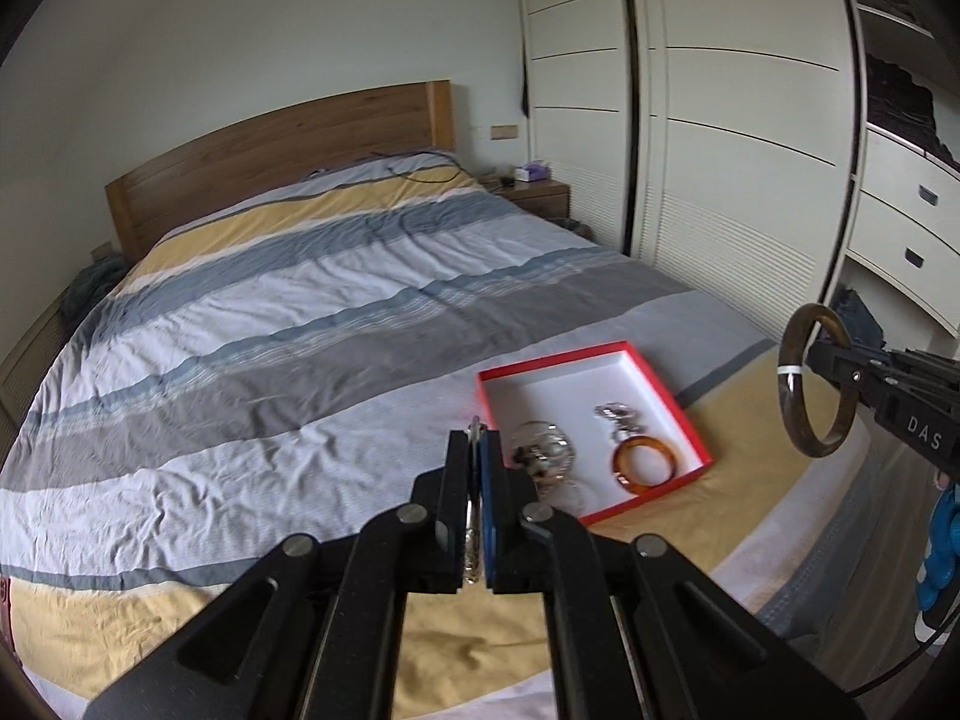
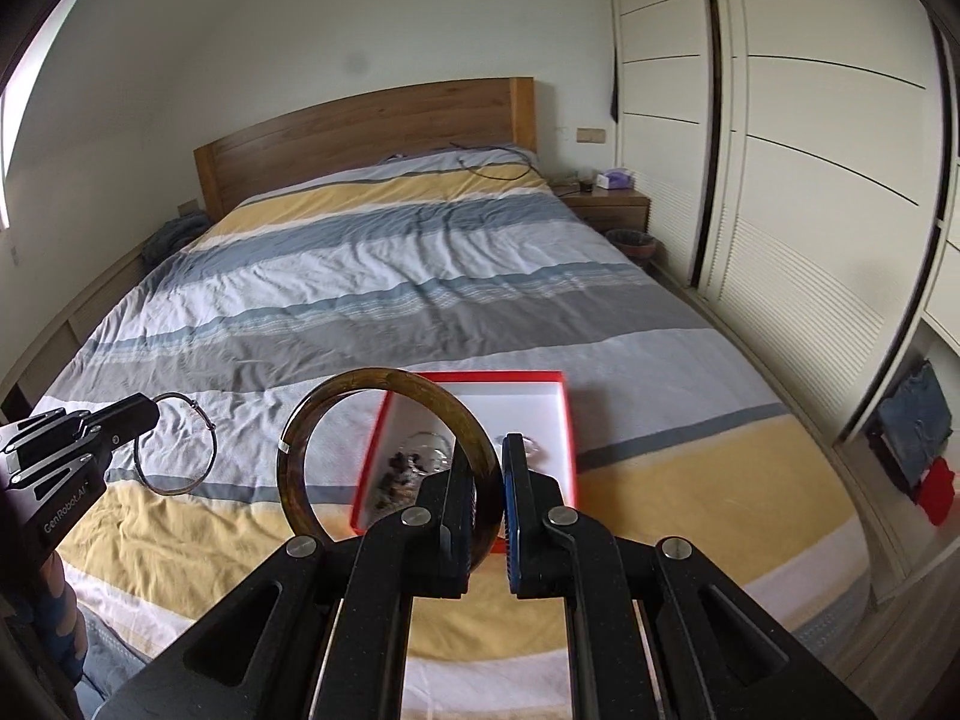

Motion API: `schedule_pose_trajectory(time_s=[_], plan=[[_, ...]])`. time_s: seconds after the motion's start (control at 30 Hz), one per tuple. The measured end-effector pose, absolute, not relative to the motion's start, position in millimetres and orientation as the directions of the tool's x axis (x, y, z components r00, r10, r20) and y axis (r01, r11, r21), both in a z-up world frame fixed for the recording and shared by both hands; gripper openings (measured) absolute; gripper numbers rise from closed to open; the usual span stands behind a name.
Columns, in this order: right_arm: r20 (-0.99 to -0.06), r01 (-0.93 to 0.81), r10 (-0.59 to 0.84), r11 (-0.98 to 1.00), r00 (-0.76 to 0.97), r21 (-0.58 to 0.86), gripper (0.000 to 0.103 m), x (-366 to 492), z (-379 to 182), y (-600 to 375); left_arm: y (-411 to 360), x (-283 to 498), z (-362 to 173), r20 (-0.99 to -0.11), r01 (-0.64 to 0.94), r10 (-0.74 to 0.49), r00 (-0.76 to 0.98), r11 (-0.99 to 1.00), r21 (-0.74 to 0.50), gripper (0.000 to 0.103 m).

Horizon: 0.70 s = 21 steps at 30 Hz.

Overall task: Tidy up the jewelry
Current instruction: 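Carry the brown bangle and large silver hoop into the red box with both tools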

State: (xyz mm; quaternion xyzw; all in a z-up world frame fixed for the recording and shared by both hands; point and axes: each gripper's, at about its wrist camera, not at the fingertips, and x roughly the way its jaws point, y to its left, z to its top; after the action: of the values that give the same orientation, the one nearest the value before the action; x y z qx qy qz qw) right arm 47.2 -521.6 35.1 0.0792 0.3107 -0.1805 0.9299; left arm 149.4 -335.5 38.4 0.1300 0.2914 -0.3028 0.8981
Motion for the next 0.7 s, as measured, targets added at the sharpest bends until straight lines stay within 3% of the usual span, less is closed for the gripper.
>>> schedule_pose_trajectory(time_s=[0.37, 0.7], plan=[[-0.602, 0.444, -0.328, 0.895, 0.728, 0.049, 0.008, 9, 35, -568, -390, 128, 35, -0.621, 0.679, -0.499, 0.605, 0.731, 0.074, 0.003], [-0.645, 0.424, -0.287, 0.903, 0.708, 0.064, 0.009, 45, 7, -583, -411, 169, -4, -0.690, 0.677, -0.462, 0.557, 0.734, 0.054, 0.003]])
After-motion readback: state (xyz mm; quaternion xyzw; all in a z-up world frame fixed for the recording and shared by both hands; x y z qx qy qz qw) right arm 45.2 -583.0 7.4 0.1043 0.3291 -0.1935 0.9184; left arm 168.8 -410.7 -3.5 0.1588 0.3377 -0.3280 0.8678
